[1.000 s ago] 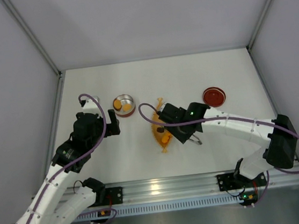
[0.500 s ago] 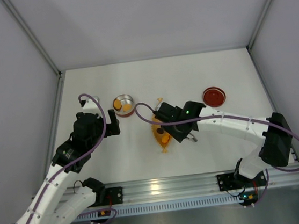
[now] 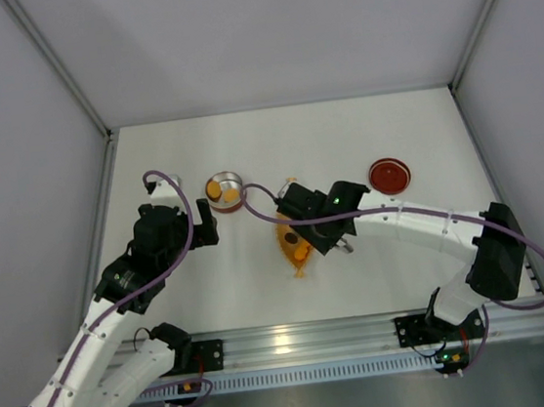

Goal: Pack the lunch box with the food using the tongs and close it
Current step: Pick up the fake food from the plate.

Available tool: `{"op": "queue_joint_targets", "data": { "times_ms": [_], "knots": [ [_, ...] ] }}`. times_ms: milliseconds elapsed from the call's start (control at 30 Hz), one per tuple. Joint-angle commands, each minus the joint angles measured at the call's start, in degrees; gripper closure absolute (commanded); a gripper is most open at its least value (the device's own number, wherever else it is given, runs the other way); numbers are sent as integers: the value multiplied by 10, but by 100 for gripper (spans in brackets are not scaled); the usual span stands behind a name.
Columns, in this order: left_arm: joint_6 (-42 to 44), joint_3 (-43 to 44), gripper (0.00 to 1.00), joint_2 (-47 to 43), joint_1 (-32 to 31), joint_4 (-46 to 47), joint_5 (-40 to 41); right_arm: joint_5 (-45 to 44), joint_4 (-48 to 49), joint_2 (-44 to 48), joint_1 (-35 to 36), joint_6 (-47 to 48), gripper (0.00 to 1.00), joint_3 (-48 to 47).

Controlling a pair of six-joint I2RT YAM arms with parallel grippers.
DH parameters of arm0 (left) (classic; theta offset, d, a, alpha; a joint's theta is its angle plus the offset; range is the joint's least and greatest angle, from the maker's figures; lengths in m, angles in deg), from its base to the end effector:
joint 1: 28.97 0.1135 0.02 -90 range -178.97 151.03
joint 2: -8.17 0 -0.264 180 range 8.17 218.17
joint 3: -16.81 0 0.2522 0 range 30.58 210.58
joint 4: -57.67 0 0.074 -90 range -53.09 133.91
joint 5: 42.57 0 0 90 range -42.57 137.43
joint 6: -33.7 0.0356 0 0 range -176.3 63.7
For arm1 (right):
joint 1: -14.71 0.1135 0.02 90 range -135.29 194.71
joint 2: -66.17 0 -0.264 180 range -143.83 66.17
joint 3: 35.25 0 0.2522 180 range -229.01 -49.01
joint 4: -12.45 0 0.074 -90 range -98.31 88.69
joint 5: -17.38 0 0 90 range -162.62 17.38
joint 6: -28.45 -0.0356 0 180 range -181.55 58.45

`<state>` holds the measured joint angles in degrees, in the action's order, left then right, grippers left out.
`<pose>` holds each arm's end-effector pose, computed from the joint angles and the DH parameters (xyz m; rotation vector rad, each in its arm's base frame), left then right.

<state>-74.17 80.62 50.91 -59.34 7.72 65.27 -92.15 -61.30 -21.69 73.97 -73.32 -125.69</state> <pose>0.1400 -0.0694 0.3312 0.0343 2.0542 -0.2006 0.1619 0.2490 0.2869 -1.0080 2.4812 -0.1171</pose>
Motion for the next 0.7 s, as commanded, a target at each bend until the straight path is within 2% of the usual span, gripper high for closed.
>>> {"op": "queue_joint_targets", "data": {
  "times_ms": [0,467,667],
  "knots": [
    [0,-2,1,-8,1,10,-1,-31,-21,13,11,-9,63,-51],
    [-1,-2,1,-8,1,9,1,-60,-21,-6,9,-21,64,-150],
    [-1,-3,1,-7,2,9,2,-42,-5,-78,6,-12,63,-264]
  ]
}}
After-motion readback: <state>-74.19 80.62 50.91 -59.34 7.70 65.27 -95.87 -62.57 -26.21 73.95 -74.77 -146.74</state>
